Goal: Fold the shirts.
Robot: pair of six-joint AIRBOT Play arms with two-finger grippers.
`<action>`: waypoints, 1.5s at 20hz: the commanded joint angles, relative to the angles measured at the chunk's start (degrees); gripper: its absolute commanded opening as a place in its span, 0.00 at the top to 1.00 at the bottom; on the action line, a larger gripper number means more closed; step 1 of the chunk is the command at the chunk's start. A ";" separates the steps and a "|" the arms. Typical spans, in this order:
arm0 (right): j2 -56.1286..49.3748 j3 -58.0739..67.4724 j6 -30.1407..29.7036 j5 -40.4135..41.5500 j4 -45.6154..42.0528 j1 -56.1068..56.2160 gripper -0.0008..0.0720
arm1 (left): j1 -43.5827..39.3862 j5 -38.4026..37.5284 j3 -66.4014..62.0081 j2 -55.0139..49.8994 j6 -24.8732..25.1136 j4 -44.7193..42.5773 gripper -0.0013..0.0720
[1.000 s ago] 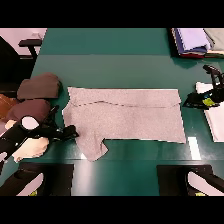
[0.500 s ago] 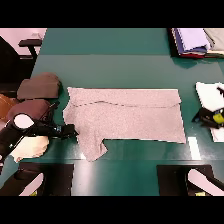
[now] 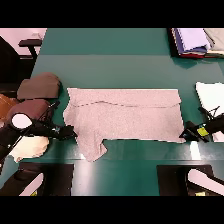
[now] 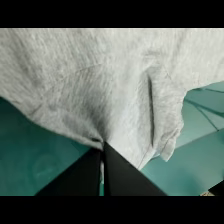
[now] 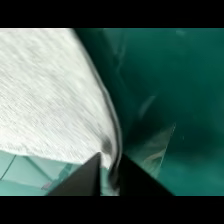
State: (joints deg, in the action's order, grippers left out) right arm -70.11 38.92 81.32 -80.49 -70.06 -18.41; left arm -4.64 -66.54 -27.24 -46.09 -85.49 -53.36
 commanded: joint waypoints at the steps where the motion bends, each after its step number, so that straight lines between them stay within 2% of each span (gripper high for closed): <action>1: 0.85 1.70 -0.37 -0.59 -0.11 4.98 0.97 | -0.02 -6.36 -1.92 0.85 -0.04 -4.11 0.95; 6: 12.57 3.28 -0.35 -6.12 -7.98 5.73 0.98 | -0.02 -14.08 -6.40 7.26 -1.60 -7.52 0.95; 10: 15.76 9.81 0.63 -4.66 -7.50 6.08 0.98 | -0.02 -9.92 -12.85 4.35 -1.11 -8.44 0.95; 15: 3.89 22.99 0.74 -2.56 -7.50 11.91 0.98 | -0.02 -0.02 -23.67 -8.83 3.15 -10.47 0.95; 20: -12.68 37.24 2.23 -0.83 -7.19 15.19 0.97 | 0.11 8.50 -32.85 -24.02 3.50 -14.38 0.95; 25: -25.07 47.21 2.21 1.40 3.10 14.75 0.97 | 0.11 19.67 -34.67 -29.92 3.41 -14.29 0.95; 26: -26.73 48.81 2.16 1.49 3.65 14.75 0.95 | 0.09 19.96 -34.93 -29.92 3.39 -14.32 0.95; 28: -28.55 50.88 0.42 1.84 5.31 14.64 0.54 | 0.09 18.64 -36.17 -29.90 3.41 -14.19 0.95; 29: -28.59 51.23 -1.60 1.40 6.19 14.32 0.51 | 0.09 17.27 -37.11 -29.90 3.41 -14.16 0.95; 30: -28.24 51.21 -2.60 0.74 6.10 13.84 0.50 | 0.09 16.15 -37.97 -29.92 3.43 -14.19 0.77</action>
State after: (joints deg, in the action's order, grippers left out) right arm -96.33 87.83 81.73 -79.20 -66.61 -3.92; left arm -4.58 -49.69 -63.31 -75.35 -82.08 -67.51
